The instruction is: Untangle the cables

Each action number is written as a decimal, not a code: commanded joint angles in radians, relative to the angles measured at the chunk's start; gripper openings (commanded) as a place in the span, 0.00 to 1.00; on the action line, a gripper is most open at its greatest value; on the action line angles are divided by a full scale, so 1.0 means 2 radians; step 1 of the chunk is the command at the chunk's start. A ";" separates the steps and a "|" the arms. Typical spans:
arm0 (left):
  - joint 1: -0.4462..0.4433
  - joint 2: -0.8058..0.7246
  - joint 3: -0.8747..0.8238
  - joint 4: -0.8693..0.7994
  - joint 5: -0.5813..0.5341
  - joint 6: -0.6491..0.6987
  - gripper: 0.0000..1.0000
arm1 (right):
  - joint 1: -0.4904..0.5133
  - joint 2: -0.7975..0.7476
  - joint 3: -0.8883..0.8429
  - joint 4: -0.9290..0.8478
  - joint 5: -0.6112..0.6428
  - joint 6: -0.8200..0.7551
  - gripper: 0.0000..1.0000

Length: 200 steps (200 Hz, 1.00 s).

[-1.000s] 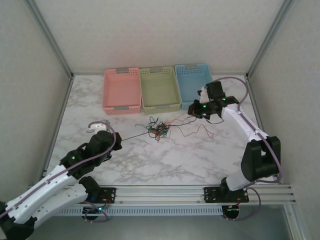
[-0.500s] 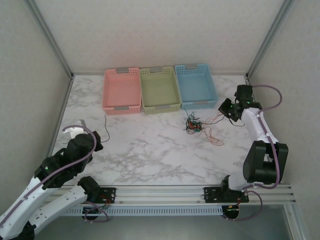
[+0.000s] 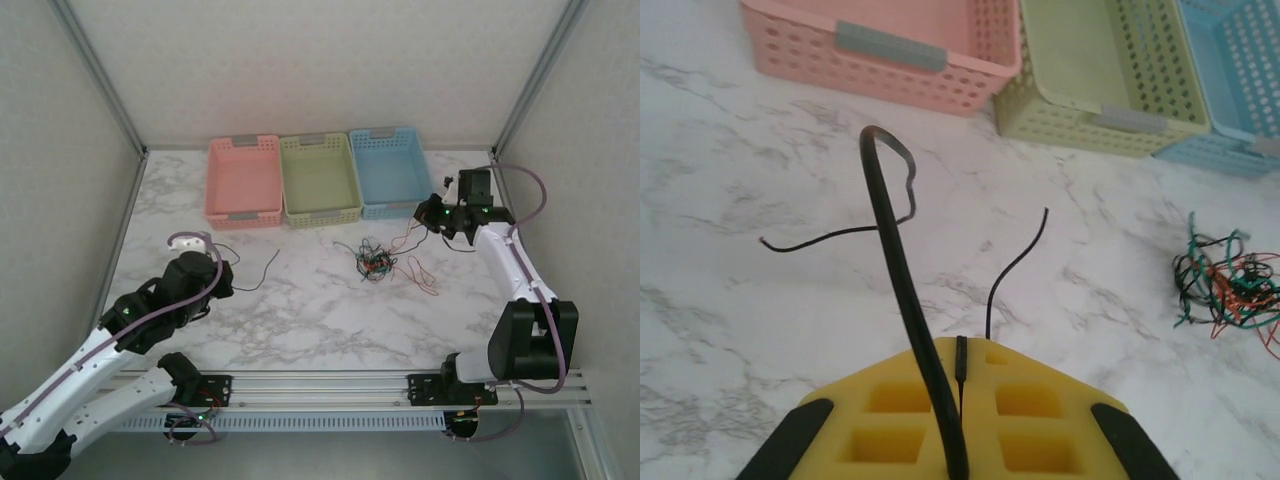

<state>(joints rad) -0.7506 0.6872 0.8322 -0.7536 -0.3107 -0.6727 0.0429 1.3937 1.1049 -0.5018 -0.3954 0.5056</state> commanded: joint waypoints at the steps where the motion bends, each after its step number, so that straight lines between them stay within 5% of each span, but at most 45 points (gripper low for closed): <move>1: 0.003 0.018 0.022 0.033 0.046 0.026 0.00 | 0.009 -0.026 -0.014 -0.011 -0.011 -0.013 0.00; 70: 0.012 0.171 0.218 0.055 0.082 0.123 0.00 | 0.015 -0.057 -0.086 -0.001 -0.003 -0.017 0.00; 123: 0.136 0.313 0.363 0.063 0.188 0.129 0.00 | 0.015 -0.079 -0.094 -0.011 -0.002 -0.014 0.00; 200: 0.269 0.468 0.424 0.130 0.344 0.079 0.00 | 0.016 -0.094 -0.102 -0.019 -0.004 -0.014 0.00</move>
<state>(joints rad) -0.2630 1.5616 1.6489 -0.5468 0.2493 -0.4751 0.0662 1.2346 0.9203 -0.5201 -0.3939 0.4866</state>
